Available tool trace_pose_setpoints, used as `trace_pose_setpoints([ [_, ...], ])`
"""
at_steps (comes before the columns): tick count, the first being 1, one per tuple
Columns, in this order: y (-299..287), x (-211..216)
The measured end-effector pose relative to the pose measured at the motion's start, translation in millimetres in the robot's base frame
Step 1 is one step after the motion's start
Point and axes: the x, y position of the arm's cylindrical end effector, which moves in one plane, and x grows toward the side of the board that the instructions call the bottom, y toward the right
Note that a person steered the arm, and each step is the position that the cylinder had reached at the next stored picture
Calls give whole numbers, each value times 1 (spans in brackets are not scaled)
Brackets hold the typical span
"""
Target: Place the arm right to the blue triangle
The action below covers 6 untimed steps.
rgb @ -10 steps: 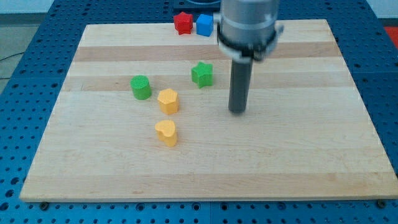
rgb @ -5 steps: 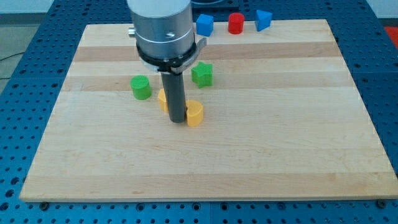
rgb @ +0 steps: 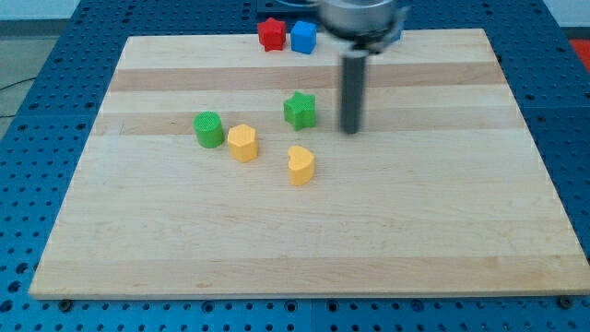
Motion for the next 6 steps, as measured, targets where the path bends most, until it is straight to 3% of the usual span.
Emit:
trace_pose_setpoints([
  [1,117,-68],
  [2,180,-187],
  [4,157,-189],
  [6,87,-188],
])
